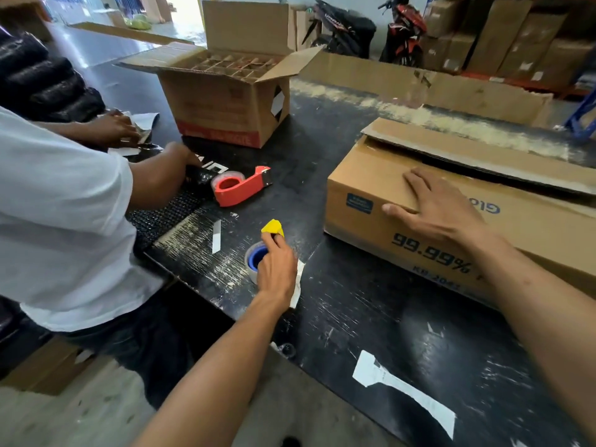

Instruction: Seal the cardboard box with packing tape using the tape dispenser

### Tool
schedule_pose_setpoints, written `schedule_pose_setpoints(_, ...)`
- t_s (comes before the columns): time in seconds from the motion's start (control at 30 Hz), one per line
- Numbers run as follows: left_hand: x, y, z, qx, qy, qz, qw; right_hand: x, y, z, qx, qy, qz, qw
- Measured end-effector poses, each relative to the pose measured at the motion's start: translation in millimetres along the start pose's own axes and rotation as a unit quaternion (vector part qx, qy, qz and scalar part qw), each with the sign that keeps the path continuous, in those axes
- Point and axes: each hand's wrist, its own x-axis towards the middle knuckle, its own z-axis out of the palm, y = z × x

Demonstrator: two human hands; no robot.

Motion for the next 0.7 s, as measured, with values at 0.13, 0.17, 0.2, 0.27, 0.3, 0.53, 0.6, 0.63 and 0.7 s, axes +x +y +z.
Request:
schedule_pose_setpoints(0.13,5,-3,-11,-0.076,0.068,0.015,0.995,-1,-1,-1,0.0,0.003,-0.001,1.0)
schedule_pose_setpoints(0.17,6,-1,-16,-0.09,0.094,0.027,0.991,-2,-1,-1,-0.002,0.005,-0.002,1.0)
schedule_pose_setpoints(0.2,8,2,-23,-0.11,0.122,0.041,0.986,-2,-2,-2,-0.002,0.004,-0.002,1.0)
schedule_pose_setpoints(0.27,14,14,-41,-0.16,0.184,0.069,0.967,-3,-2,-1,0.001,0.003,-0.004,1.0)
schedule_pose_setpoints(0.3,18,22,-50,-0.182,0.217,0.082,0.956,-4,-2,-1,0.003,0.001,-0.006,1.0)
schedule_pose_setpoints(0.53,49,108,-108,-0.362,0.272,0.197,0.87,-3,5,-8,0.142,-0.011,-0.002,0.99)
schedule_pose_setpoints(0.6,51,135,-118,-0.395,0.244,0.208,0.861,-4,8,-10,0.248,0.001,0.007,0.969)
schedule_pose_setpoints(0.63,53,148,-121,-0.414,0.226,0.204,0.858,-5,10,-13,0.313,0.01,0.012,0.95)
schedule_pose_setpoints(0.7,54,171,-125,-0.458,0.188,0.173,0.852,-7,14,-17,0.464,0.037,0.022,0.885)
